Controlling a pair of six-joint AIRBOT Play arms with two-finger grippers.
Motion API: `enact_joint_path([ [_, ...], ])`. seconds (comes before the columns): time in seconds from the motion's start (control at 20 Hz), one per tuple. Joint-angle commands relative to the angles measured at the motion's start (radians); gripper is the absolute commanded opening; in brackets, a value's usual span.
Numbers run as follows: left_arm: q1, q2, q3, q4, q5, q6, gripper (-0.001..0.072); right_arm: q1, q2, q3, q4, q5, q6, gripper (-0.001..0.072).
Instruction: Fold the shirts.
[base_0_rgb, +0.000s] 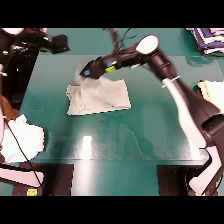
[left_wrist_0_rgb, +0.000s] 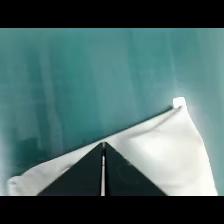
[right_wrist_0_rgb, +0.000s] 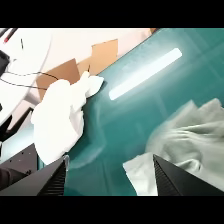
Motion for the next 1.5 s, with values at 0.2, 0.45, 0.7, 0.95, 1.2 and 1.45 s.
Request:
enact_joint_path([
  [0.2,0.066,0.055,0.005,0.015,-0.102,0.002,0.0026,-0.092,0.03,-0.139,-0.143,0.134,0.077,0.0548],
  [0.45,0.034,0.053,-0.067,0.014,-0.151,0.013,0.0027,-0.305,0.166,-0.422,-0.233,0.163,0.13,0.0546],
  [0.7,-0.064,0.035,-0.373,0.016,-0.04,0.053,0.0436,-0.411,0.291,-0.605,-0.232,0.125,0.137,0.0546],
  [0.95,-0.069,-0.085,-0.439,0.007,-0.05,0.049,0.0413,-0.424,0.389,-0.726,-0.24,0.082,0.137,0.0546],
  [1.2,-0.069,-0.098,-0.439,0.008,-0.072,0.053,0.0413,-0.424,0.416,-0.78,-0.238,0.062,0.137,0.0546],
  [1.45,-0.069,-0.098,-0.439,-0.01,-0.079,0.052,0.0412,-0.424,0.416,-0.786,-0.231,0.062,0.137,0.0546],
])
